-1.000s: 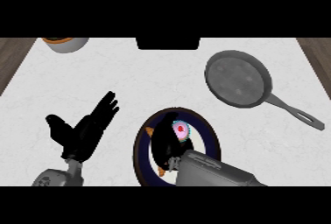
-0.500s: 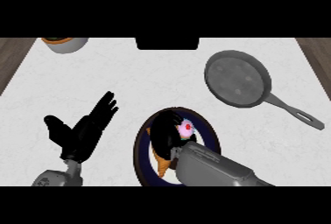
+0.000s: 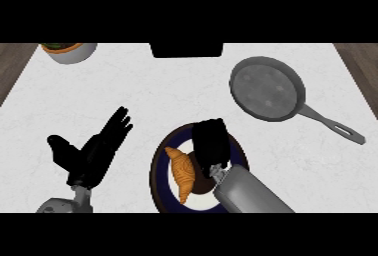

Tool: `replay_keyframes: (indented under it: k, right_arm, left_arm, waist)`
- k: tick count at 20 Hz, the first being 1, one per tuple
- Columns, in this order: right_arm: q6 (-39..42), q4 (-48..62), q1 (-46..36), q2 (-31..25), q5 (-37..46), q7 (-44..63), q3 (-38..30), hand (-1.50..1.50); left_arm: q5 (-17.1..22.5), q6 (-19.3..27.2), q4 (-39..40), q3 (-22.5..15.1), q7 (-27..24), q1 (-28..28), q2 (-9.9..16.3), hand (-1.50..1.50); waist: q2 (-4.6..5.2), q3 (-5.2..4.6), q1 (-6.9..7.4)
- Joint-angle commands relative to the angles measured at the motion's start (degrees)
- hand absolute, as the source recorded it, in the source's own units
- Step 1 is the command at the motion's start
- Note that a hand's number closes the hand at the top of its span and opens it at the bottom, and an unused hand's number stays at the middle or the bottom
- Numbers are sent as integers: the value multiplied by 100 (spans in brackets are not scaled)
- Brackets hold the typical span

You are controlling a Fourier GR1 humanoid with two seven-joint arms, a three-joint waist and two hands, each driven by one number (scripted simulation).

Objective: Pick the cupcake from the plate and place it in the pan

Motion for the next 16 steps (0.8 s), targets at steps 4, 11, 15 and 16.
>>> replay_keyframes:
  k: [4, 11, 15, 16]
  right_arm:
    - [-1619, -1399, 16, 33, 202, 1492, 180, 150]
    - [-2986, -2206, 140, 33, -361, 1873, -2, 150]
    - [-3738, -1934, 691, -13, -743, 906, -701, 150]
    - [-3730, -1637, 393, 31, -909, 788, -1028, 150]
  left_arm:
    - [-76, -24, 97, -42, -37, -56, -66, 0]
    - [12, -187, 152, 76, 97, -249, 8, 0]
    - [-252, 66, 131, -38, 77, -201, -175, 0]
    - [-132, -2, 81, 17, 183, -242, -183, 0]
  waist:
    - [-7, -20, 85]
    - [25, -18, 143]
    - [41, -16, 111]
    - [42, -18, 141]
